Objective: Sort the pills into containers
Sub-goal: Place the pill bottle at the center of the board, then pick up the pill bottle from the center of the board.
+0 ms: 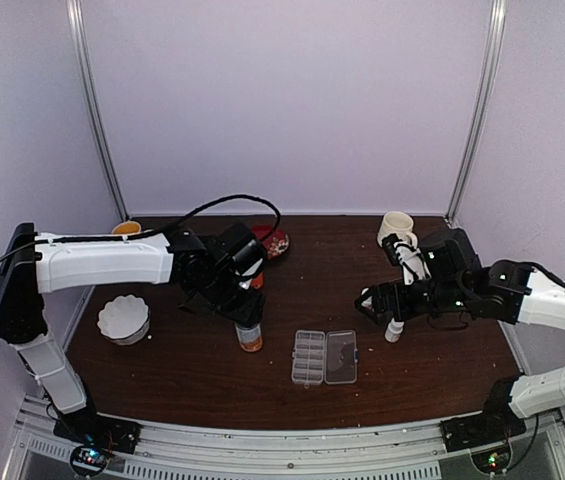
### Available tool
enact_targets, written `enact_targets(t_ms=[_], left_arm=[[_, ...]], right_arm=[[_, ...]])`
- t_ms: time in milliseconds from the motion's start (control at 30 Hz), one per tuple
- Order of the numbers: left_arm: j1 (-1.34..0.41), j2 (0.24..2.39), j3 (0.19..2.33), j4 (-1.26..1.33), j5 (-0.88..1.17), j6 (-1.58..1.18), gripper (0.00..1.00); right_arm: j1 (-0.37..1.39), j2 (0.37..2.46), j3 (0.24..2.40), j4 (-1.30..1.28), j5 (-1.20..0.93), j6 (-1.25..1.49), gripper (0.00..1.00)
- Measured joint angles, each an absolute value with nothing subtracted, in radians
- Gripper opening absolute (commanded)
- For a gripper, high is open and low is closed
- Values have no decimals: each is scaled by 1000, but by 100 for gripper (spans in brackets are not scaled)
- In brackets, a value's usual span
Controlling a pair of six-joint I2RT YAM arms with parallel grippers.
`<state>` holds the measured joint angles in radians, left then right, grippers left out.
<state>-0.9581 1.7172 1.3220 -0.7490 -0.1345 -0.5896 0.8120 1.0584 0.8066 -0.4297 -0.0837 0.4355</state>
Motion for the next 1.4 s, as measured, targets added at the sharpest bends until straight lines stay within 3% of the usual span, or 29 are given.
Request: enact_targets(t_ms=[133, 200, 533, 667, 800, 900, 967, 1233, 1400], left_arm=[[-968, 1720, 1322, -735, -150, -604, 93], [-971, 1720, 1322, -734, -156, -614, 95], [-973, 1734, 1322, -733, -162, -617, 86], [-978, 1756, 1324, -734, -167, -615, 68], [-987, 1779, 1340, -736, -178, -613, 67], [-992, 1781, 1350, -743, -187, -613, 79], [-994, 1781, 1358, -746, -196, -615, 80], [-1005, 1781, 1386, -782, -213, -618, 64], [-1005, 1781, 1386, -787, -213, -622, 68]], right_arm=[[812, 1045, 797, -430, -84, 440, 100], [812, 1042, 794, -430, -84, 440, 100], [812, 1039, 793, -430, -84, 441, 100], [812, 1039, 793, -430, -84, 441, 100], [812, 1039, 793, -430, -84, 441, 100], [812, 1039, 793, -430, -84, 441, 100], [812, 1040, 793, -430, -84, 441, 100], [812, 1048, 793, -430, -90, 441, 100], [812, 1050, 793, -430, -91, 443, 100]])
